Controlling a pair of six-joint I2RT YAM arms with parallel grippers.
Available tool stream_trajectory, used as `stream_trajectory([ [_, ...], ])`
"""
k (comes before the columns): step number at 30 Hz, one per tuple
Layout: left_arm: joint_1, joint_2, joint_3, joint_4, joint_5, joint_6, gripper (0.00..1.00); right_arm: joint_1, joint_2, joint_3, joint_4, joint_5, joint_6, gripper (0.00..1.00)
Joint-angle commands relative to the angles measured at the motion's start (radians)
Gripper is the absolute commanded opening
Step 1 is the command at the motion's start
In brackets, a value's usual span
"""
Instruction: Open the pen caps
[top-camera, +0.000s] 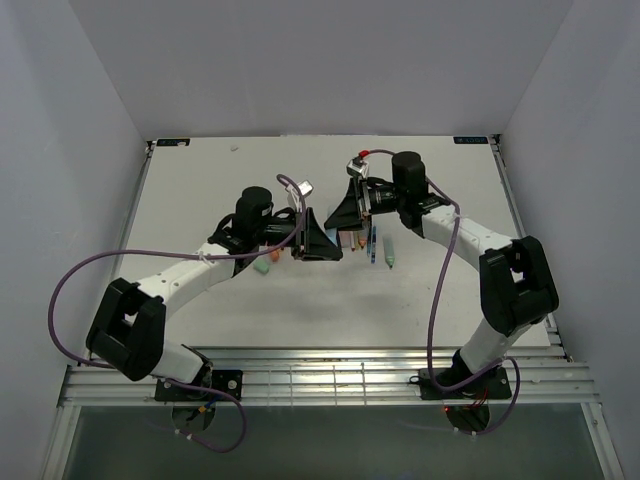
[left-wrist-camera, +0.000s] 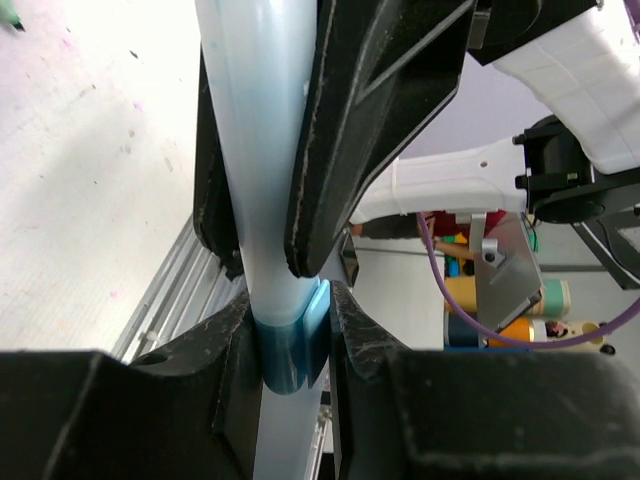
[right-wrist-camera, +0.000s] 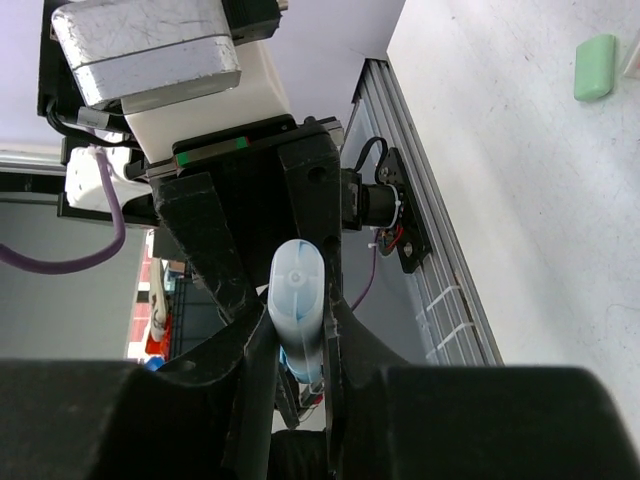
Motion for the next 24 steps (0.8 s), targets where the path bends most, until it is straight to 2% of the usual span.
stream_trajectory([
  [1,-0.021,-0.067,-0.043,-0.030,0.096,0.017,0.00,-0.078,0.043,0.113,0.115,0.080,0.078,0.08],
  [5,-0.021,-0.090,-0.073,-0.033,0.097,0.023,0.00,-0.117,0.082,0.159,0.114,0.126,0.110,0.08],
  [11,-0.021,-0.100,-0.080,-0.122,0.073,0.089,0.00,-0.176,0.144,0.265,0.029,0.184,0.086,0.08],
  [12,-0.018,-0.099,-0.072,-0.197,0.059,0.105,0.00,-0.183,0.148,0.273,0.014,0.186,0.077,0.08],
  [14,-0.007,-0.094,-0.024,-0.297,-0.045,0.187,0.00,-0.210,0.142,0.271,-0.095,0.213,0.034,0.08],
  [15,-0.001,-0.090,0.000,-0.442,-0.109,0.219,0.00,-0.229,0.136,0.271,-0.165,0.236,-0.068,0.08],
  [16,0.012,-0.082,0.028,-0.514,-0.190,0.279,0.00,-0.236,0.126,0.285,-0.363,0.267,-0.136,0.08],
  [17,0.017,-0.064,0.083,-0.584,-0.338,0.302,0.00,-0.247,0.122,0.290,-0.455,0.300,-0.199,0.08],
  [18,0.023,-0.056,0.109,-0.707,-0.422,0.318,0.00,-0.265,0.119,0.293,-0.536,0.366,-0.309,0.08],
  [19,0.035,-0.050,0.130,-0.759,-0.503,0.326,0.00,-0.276,0.121,0.293,-0.610,0.398,-0.357,0.08],
  [20,0.046,-0.048,0.153,-0.803,-0.635,0.326,0.00,-0.290,0.122,0.294,-0.752,0.475,-0.399,0.08],
  [21,0.060,-0.048,0.157,-0.870,-0.689,0.323,0.00,-0.314,0.122,0.291,-0.809,0.512,-0.470,0.08],
  [24,0.131,-0.065,0.122,-0.938,-0.829,0.306,0.00,-0.348,0.135,0.291,-0.963,0.641,-0.561,0.08],
])
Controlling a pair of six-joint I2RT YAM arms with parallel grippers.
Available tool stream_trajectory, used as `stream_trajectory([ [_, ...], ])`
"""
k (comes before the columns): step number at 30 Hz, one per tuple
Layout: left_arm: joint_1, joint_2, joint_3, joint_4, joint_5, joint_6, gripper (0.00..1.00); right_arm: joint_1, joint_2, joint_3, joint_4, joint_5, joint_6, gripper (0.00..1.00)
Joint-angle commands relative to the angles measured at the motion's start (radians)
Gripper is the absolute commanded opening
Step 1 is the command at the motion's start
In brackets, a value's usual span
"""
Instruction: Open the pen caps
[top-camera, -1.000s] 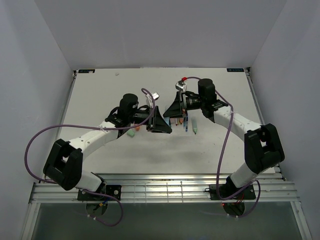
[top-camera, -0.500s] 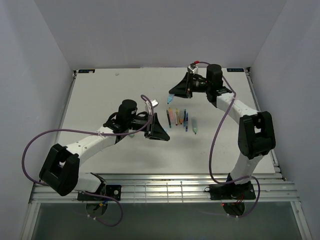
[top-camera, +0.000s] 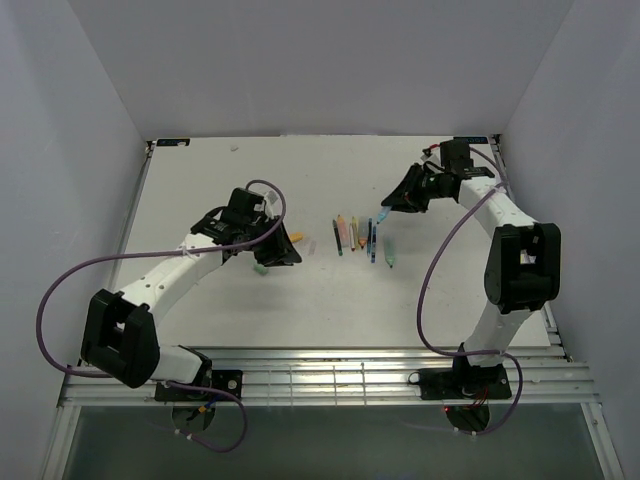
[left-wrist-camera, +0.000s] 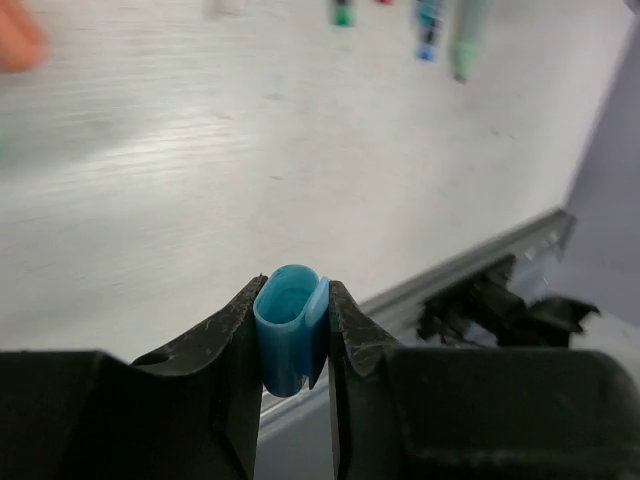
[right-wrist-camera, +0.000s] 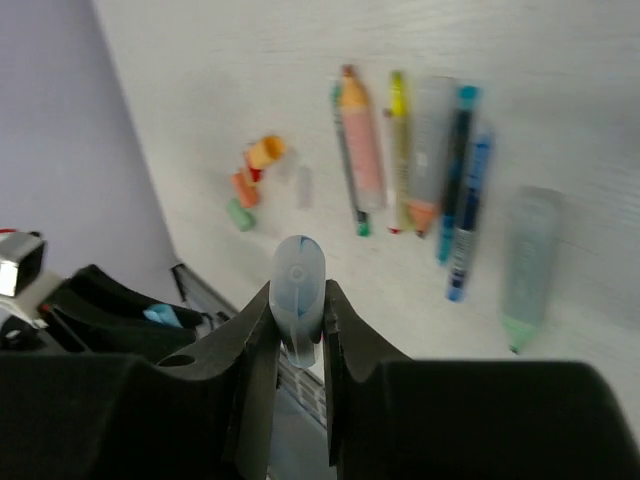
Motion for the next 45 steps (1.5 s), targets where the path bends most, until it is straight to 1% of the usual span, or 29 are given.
stream_trajectory([
  [1,0.079,-0.022,-0.024,-0.236,-0.310,0.031,0.00,-0.043,0.000,0.033,-0.325,0.211,-0.255,0.08],
  [3,0.092,-0.019,-0.074,-0.248,-0.376,0.030,0.00,-0.061,0.005,0.027,-0.378,0.280,-0.288,0.08],
  [5,0.096,-0.011,-0.110,-0.251,-0.405,0.022,0.00,-0.072,0.012,0.012,-0.389,0.301,-0.315,0.08],
  [6,0.098,-0.007,-0.136,-0.250,-0.457,0.007,0.00,-0.081,0.015,-0.006,-0.400,0.306,-0.323,0.08],
  [8,0.101,-0.004,-0.156,-0.245,-0.480,-0.015,0.00,-0.083,0.028,-0.022,-0.403,0.327,-0.351,0.08],
  [13,0.104,-0.008,-0.202,-0.184,-0.493,-0.042,0.00,-0.084,0.064,-0.063,-0.391,0.338,-0.381,0.08],
  [18,0.112,0.036,-0.226,-0.104,-0.456,-0.030,0.00,-0.083,0.098,-0.094,-0.357,0.308,-0.391,0.08],
  [22,0.116,0.059,-0.216,-0.070,-0.456,-0.025,0.00,-0.083,0.127,-0.090,-0.351,0.297,-0.404,0.08],
  [24,0.125,0.088,-0.200,-0.069,-0.479,-0.021,0.00,-0.083,0.147,-0.080,-0.351,0.294,-0.406,0.09],
  [26,0.138,0.116,-0.182,-0.072,-0.482,-0.013,0.04,-0.083,0.158,-0.073,-0.345,0.283,-0.409,0.11],
  [28,0.153,0.154,-0.168,-0.069,-0.477,-0.009,0.12,-0.083,0.173,-0.068,-0.342,0.280,-0.412,0.12],
  [29,0.158,0.168,-0.161,-0.070,-0.474,-0.004,0.15,-0.083,0.178,-0.067,-0.342,0.278,-0.414,0.13],
  [30,0.162,0.182,-0.144,-0.070,-0.468,-0.002,0.23,-0.083,0.186,-0.063,-0.340,0.275,-0.415,0.13],
  [33,0.170,0.226,-0.122,-0.072,-0.456,0.001,0.33,-0.081,0.198,-0.054,-0.340,0.266,-0.418,0.16],
  [34,0.173,0.231,-0.112,-0.072,-0.450,0.001,0.38,-0.081,0.198,-0.054,-0.339,0.265,-0.418,0.17],
  [36,0.176,0.242,-0.102,-0.070,-0.448,0.001,0.43,-0.078,0.203,-0.050,-0.339,0.263,-0.421,0.19],
  [37,0.179,0.245,-0.095,-0.072,-0.444,0.002,0.47,-0.078,0.204,-0.045,-0.339,0.262,-0.421,0.20],
  [40,0.188,0.256,-0.088,-0.078,-0.433,0.005,0.59,-0.070,0.212,-0.028,-0.336,0.252,-0.423,0.26],
  [41,0.188,0.256,-0.090,-0.081,-0.430,0.005,0.65,-0.066,0.215,-0.022,-0.337,0.245,-0.423,0.30],
  [45,0.196,0.242,-0.105,-0.083,-0.424,0.005,0.72,-0.052,0.229,0.010,-0.337,0.231,-0.421,0.37],
])
